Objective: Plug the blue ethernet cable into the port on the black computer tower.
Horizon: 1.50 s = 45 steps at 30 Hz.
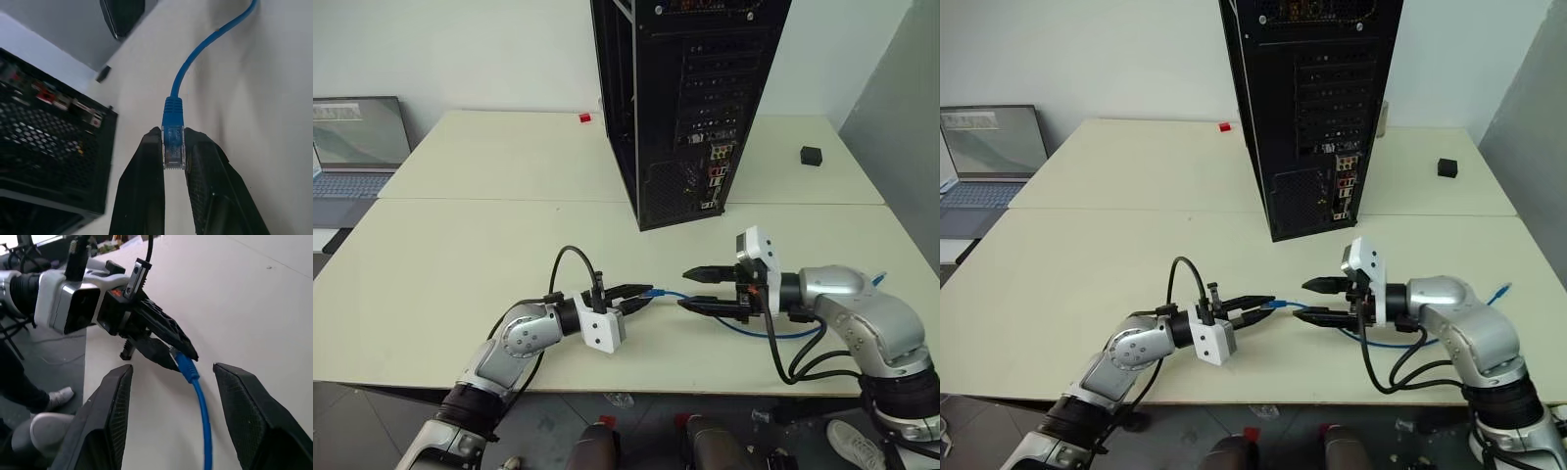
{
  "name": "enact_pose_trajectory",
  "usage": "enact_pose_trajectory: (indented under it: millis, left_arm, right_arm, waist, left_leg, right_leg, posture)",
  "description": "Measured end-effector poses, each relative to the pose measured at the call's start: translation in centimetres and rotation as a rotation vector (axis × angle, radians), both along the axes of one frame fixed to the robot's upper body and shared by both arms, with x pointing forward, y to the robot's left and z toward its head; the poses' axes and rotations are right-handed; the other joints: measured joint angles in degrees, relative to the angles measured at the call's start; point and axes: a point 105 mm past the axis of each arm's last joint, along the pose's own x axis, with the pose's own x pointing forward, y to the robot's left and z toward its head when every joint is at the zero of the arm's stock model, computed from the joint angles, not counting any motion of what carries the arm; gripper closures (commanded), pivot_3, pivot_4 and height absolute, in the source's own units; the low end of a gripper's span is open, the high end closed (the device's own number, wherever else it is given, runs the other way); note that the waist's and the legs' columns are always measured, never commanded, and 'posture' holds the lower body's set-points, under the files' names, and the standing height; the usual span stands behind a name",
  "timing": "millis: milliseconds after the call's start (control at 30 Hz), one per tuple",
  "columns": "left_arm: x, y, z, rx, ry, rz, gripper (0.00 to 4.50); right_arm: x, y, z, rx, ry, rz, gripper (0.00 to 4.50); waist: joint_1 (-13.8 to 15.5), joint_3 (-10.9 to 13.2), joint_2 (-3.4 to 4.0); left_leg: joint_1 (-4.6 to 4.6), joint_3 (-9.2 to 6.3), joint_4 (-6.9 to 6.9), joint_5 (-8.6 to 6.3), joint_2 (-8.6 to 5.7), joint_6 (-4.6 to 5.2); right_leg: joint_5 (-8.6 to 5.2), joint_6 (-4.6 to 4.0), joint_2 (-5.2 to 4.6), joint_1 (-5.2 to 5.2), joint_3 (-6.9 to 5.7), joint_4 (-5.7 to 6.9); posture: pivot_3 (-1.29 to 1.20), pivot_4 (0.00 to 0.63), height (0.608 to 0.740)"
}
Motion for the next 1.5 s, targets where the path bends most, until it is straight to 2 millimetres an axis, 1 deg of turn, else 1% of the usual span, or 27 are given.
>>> enact_pose_trajectory:
  millis: [133, 233, 367, 500, 667, 700, 733, 933, 1000, 1033, 1433, 1500]
  left_arm:
    - [-0.5, -0.3, 0.6, -0.008, -0.094, -0.033, 4.19]
    - [-0.7, -0.5, 0.9, -0.011, -0.132, -0.046, 4.19]
    - [-0.4, -0.3, 0.9, 0.008, -0.162, -0.044, 4.19]
    - [-0.2, -0.2, 1.3, 0.015, -0.199, -0.048, 4.19]
    - [0.0, 0.4, 0.9, 0.028, -0.199, -0.033, 4.19]
    - [0.0, 0.4, 0.8, 0.031, -0.199, -0.033, 4.19]
    - [0.0, 0.5, 0.9, 0.029, -0.203, -0.034, 4.19]
    - [-0.1, 0.4, 1.0, 0.023, -0.22, -0.03, 4.19]
    - [-0.1, 0.4, 0.9, 0.024, -0.224, -0.03, 4.19]
    - [0.0, 0.5, 0.9, 0.028, -0.225, -0.028, 4.19]
    - [-0.1, 0.4, 0.7, 0.039, -0.269, -0.023, 4.19]
    - [-0.1, 0.4, 0.7, 0.034, -0.264, -0.026, 3.49]
  right_arm:
    - [0.4, 1.2, -0.5, 0.03, 0.017, -0.027, 1.78]
    - [0.8, 1.8, -1.0, 0.023, 0.024, -0.038, 1.78]
    - [1.2, 2.4, -0.9, 0.023, 0.026, -0.033, 1.78]
    - [1.4, 2.6, -1.2, 0.018, 0.052, -0.027, 1.78]
    - [1.5, 2.5, -1.4, 0.026, 0.08, -0.027, 1.78]
    - [1.5, 2.5, -1.4, 0.027, 0.086, -0.028, 2.15]
    - [1.6, 2.6, -1.5, 0.03, 0.093, -0.031, 2.29]
    - [1.6, 2.6, -1.6, 0.034, 0.102, -0.034, 3.79]
    - [1.6, 2.6, -1.6, 0.032, 0.103, -0.036, 4.17]
    - [1.6, 2.6, -1.6, 0.032, 0.105, -0.035, 4.45]
    - [1.7, 2.5, -1.6, 0.02, 0.124, -0.032, 4.5]
    - [1.7, 2.5, -1.7, 0.017, 0.131, -0.03, 4.5]
  waist:
    - [0.01, 0.0, 0.0]
    - [-0.01, 0.0, 0.0]
    - [-0.02, 0.0, 0.0]
    - [-0.02, 0.0, 0.01]
    - [-0.03, 0.0, 0.01]
    - [-0.04, 0.0, 0.01]
    - [-0.03, 0.0, 0.01]
    - [-0.03, 0.0, 0.01]
    - [-0.03, 0.0, 0.01]
    - [-0.03, 0.0, 0.01]
    - [-0.03, -0.01, 0.01]
    - [-0.03, -0.01, 0.01]
  left_leg:
    - [-0.01, 0.0, 0.0, 0.0, -0.01, 0.0]
    - [-0.01, 0.01, 0.0, 0.0, -0.02, 0.0]
    - [-0.01, 0.02, 0.0, 0.0, -0.03, 0.0]
    - [-0.02, 0.01, 0.0, 0.0, -0.06, 0.0]
    - [-0.01, 0.01, 0.0, 0.0, -0.03, 0.01]
    - [-0.01, 0.01, 0.0, 0.0, -0.04, 0.0]
    - [-0.02, 0.0, 0.0, 0.0, -0.04, 0.0]
    - [-0.02, 0.0, 0.0, 0.0, -0.04, 0.0]
    - [-0.02, 0.0, 0.0, 0.0, -0.04, 0.01]
    - [-0.02, 0.01, 0.0, 0.0, -0.04, 0.01]
    - [-0.02, 0.0, 0.0, 0.0, -0.04, 0.0]
    - [-0.02, 0.01, 0.0, 0.0, -0.04, 0.01]
  right_leg:
    - [0.0, 0.0, 0.0, 0.0, -0.04, 0.0]
    - [0.0, 0.0, 0.03, 0.0, -0.05, 0.0]
    - [0.0, 0.0, 0.05, 0.0, -0.09, 0.01]
    - [0.0, 0.0, 0.06, 0.0, -0.08, 0.01]
    - [0.0, 0.0, 0.06, 0.0, -0.08, 0.01]
    - [0.0, 0.0, 0.06, 0.0, -0.08, 0.01]
    - [0.0, 0.0, 0.06, 0.0, -0.08, 0.01]
    - [0.0, 0.0, 0.06, 0.0, -0.09, 0.01]
    - [0.0, 0.0, 0.06, 0.0, -0.09, 0.01]
    - [0.0, 0.0, 0.06, 0.0, -0.09, 0.01]
    - [0.0, 0.0, 0.05, 0.0, -0.09, 0.02]
    - [0.0, 0.0, 0.05, 0.0, -0.09, 0.02]
  posture:
    - [0.0, 0.15, 0.74]
    - [0.0, 0.15, 0.74]
    - [0.0, 0.15, 0.74]
    - [0.0, 0.15, 0.74]
    - [0.0, 0.15, 0.74]
    - [0.0, 0.15, 0.74]
    - [0.0, 0.15, 0.74]
    - [0.0, 0.15, 0.74]
    - [0.0, 0.15, 0.74]
    - [0.0, 0.15, 0.74]
    - [0.0, 0.15, 0.74]
    - [0.0, 0.15, 0.74]
